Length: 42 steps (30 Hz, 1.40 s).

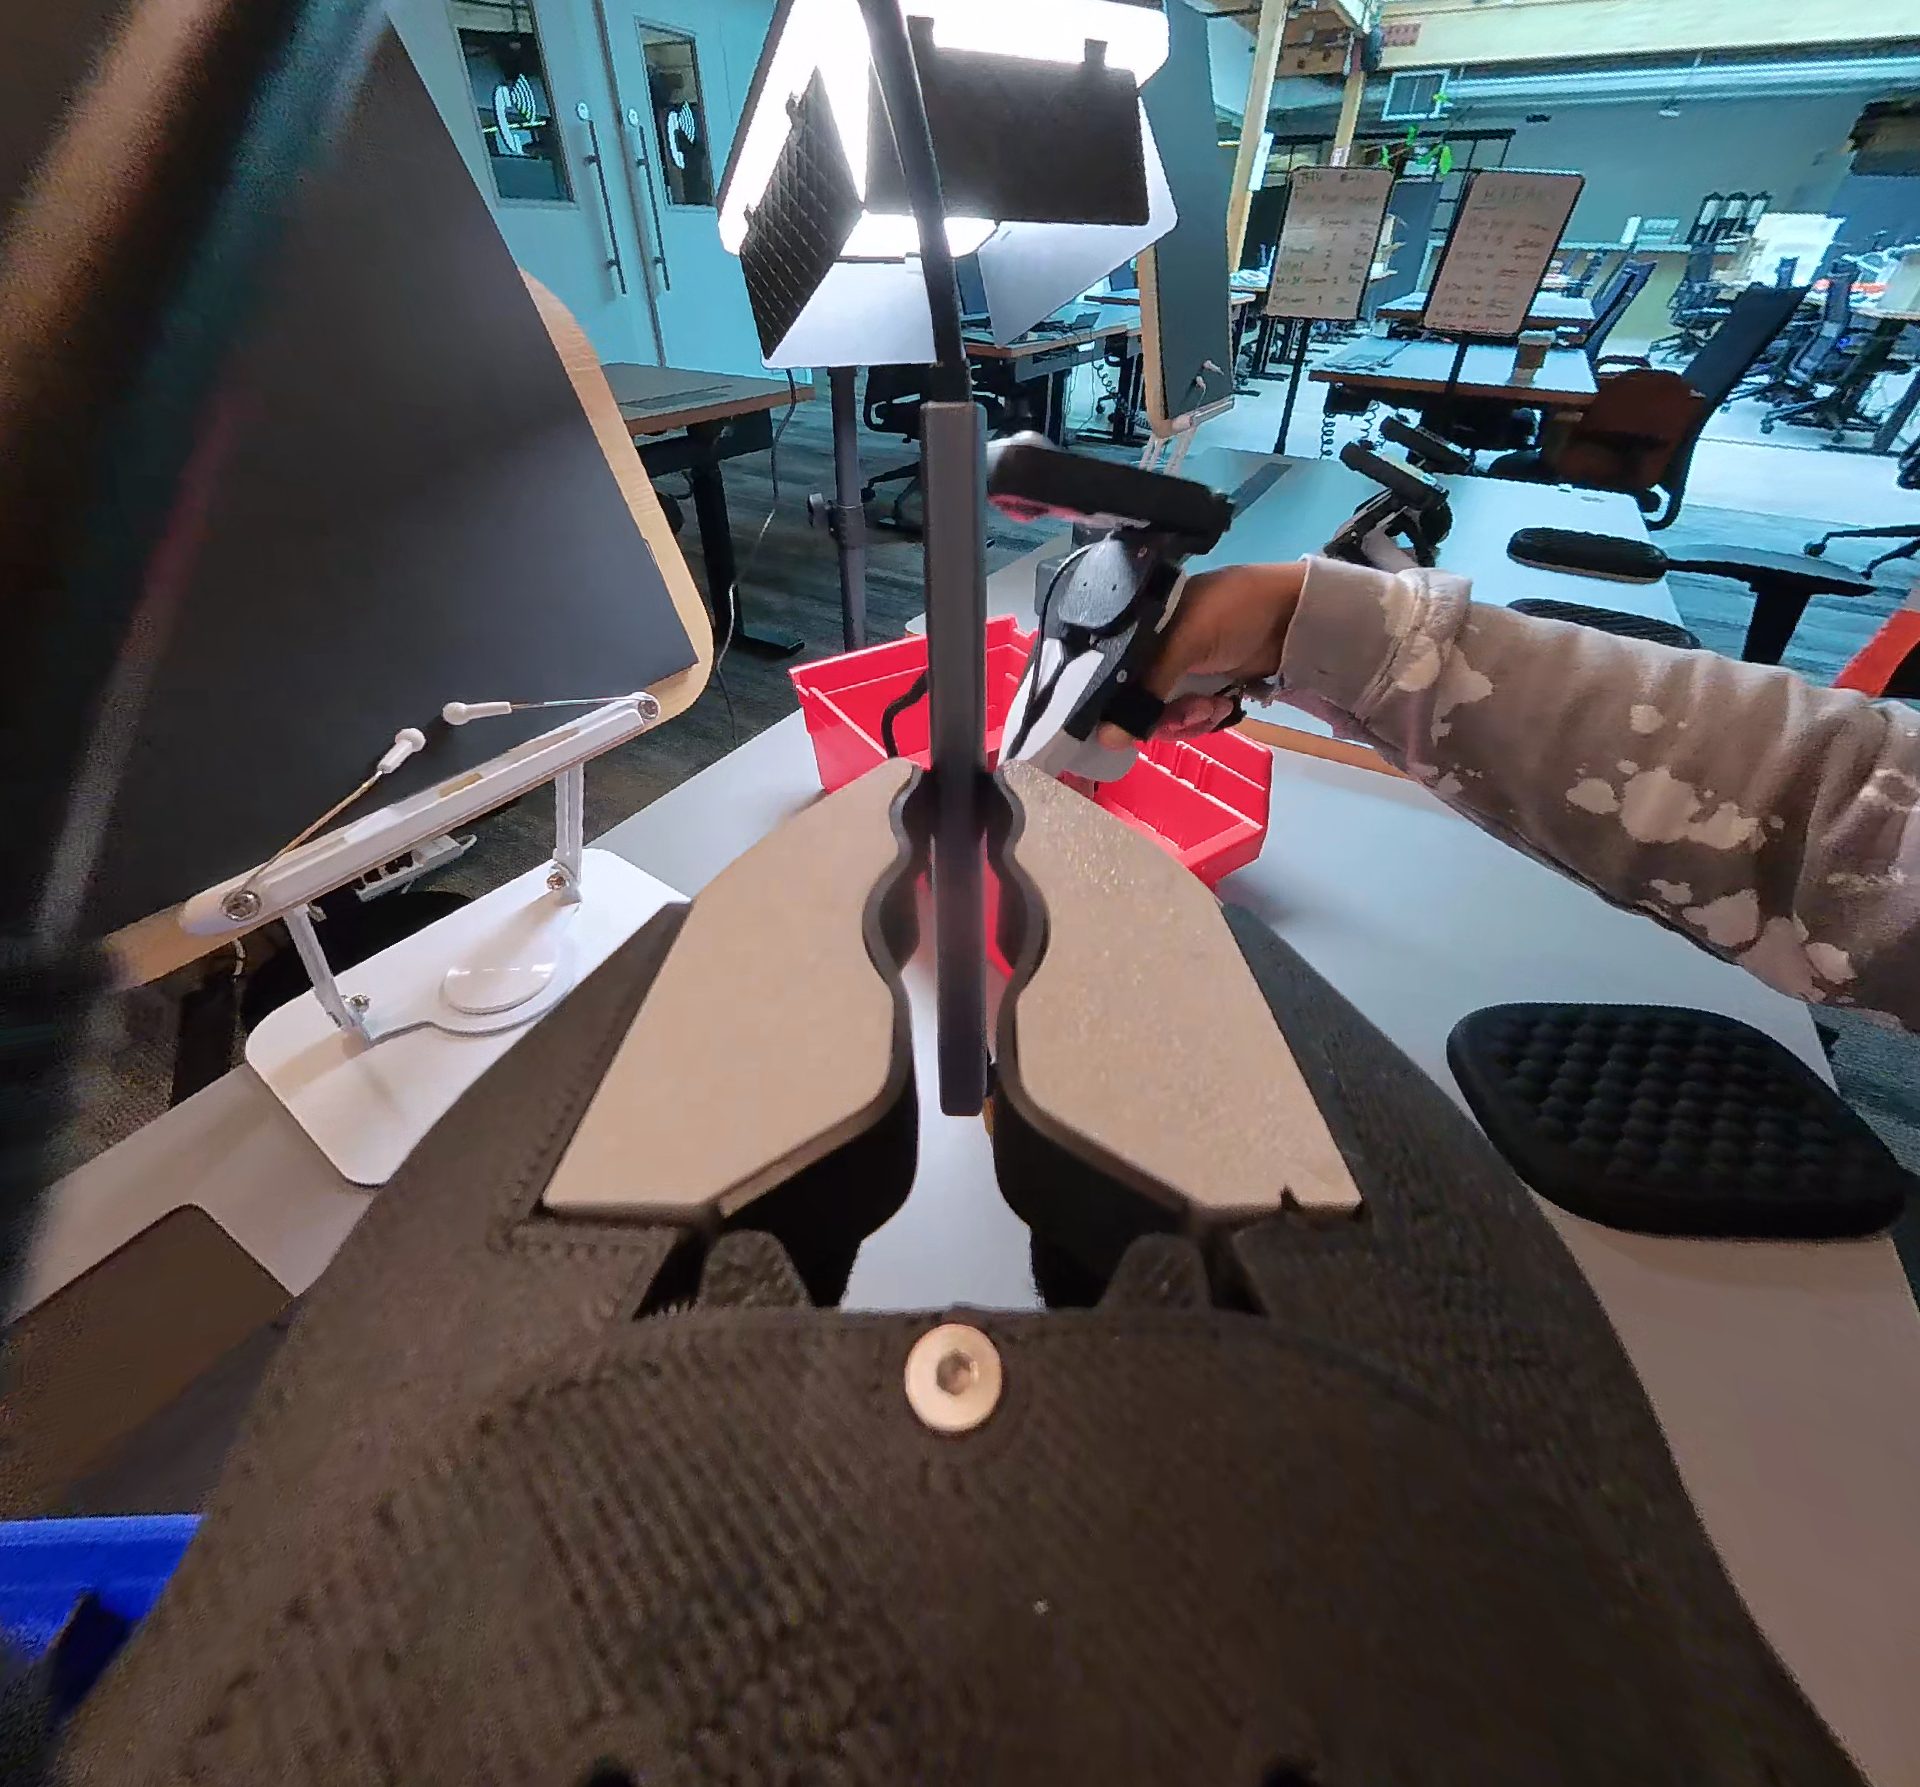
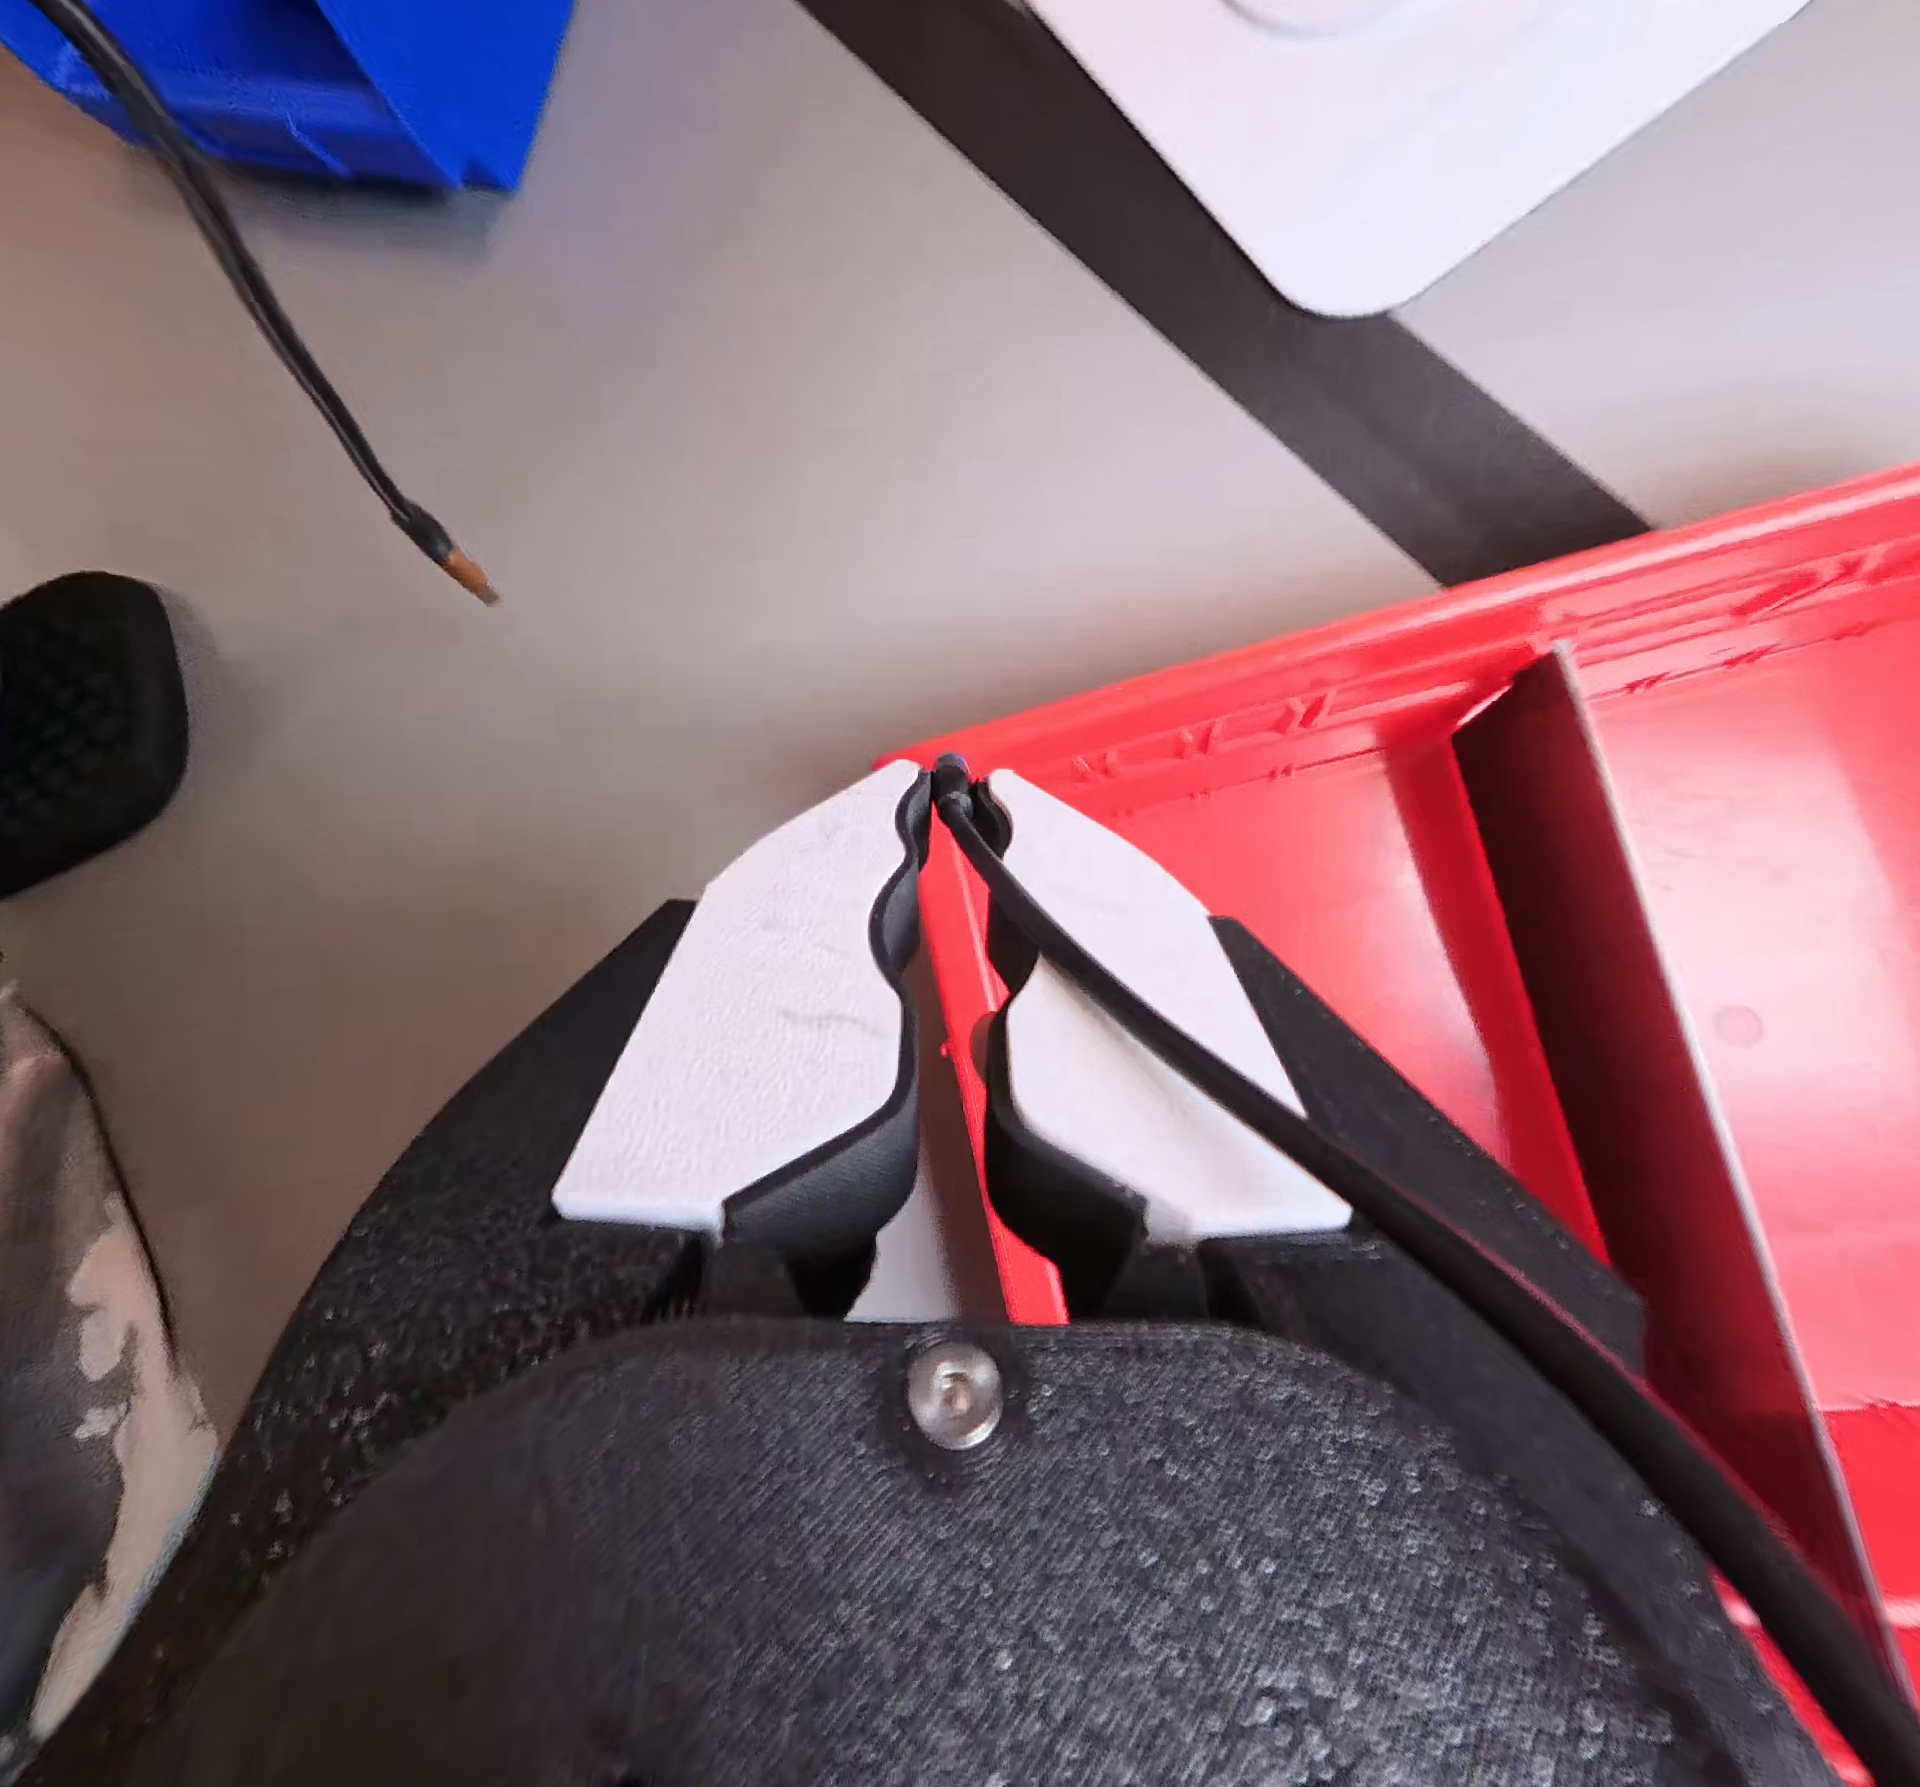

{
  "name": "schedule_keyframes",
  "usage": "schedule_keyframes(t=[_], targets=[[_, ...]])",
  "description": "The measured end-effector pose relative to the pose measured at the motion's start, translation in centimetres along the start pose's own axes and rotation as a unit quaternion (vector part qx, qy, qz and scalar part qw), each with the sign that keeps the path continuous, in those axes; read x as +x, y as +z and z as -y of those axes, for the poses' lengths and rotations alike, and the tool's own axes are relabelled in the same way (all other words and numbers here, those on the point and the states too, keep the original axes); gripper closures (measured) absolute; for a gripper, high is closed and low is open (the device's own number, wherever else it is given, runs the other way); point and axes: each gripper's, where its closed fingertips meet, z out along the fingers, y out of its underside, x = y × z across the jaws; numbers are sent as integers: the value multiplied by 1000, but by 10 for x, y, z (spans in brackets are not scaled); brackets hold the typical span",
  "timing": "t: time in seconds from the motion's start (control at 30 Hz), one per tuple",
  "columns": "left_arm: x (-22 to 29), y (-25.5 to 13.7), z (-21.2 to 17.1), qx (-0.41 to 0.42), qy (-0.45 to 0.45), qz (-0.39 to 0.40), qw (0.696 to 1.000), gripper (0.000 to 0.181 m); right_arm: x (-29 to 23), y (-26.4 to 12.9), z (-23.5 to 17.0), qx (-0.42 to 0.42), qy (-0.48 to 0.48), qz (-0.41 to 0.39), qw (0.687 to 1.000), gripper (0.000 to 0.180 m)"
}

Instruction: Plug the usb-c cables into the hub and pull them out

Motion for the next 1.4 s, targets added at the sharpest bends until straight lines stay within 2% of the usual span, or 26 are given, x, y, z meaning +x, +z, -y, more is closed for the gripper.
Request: schedule_keyframes(t=[0.3, 0.67, 0.87, 1.07, 1.23, 1.4], targets=[[0, 2, -1, 1, 0, -3, 1000, 171, 17, 24, -49, -25, 64, 37, 997, 170], [2, 11, -10, -15, 7, -6, 1000, 171, 8, 9, -41, -42, 73, 87, 993, 150], [-1, 10, -10, -14, 4, -5, 1000, 171, 9, -8, -36, -26, 44, 54, 997, 150], [-1, 8, -9, -12, 3, -3, 1000, 171, 3, -19, -53, -29, 26, 10, 999, 150], [2, 8, -5, -3, 4, -6, 1000, 171, -25, -27, -56, 37, -1, -17, 999, 150], [11, 14, 2, 31, -11, -27, 999, 171, -97, -43, -12, 190, -58, 27, 980, 151]])
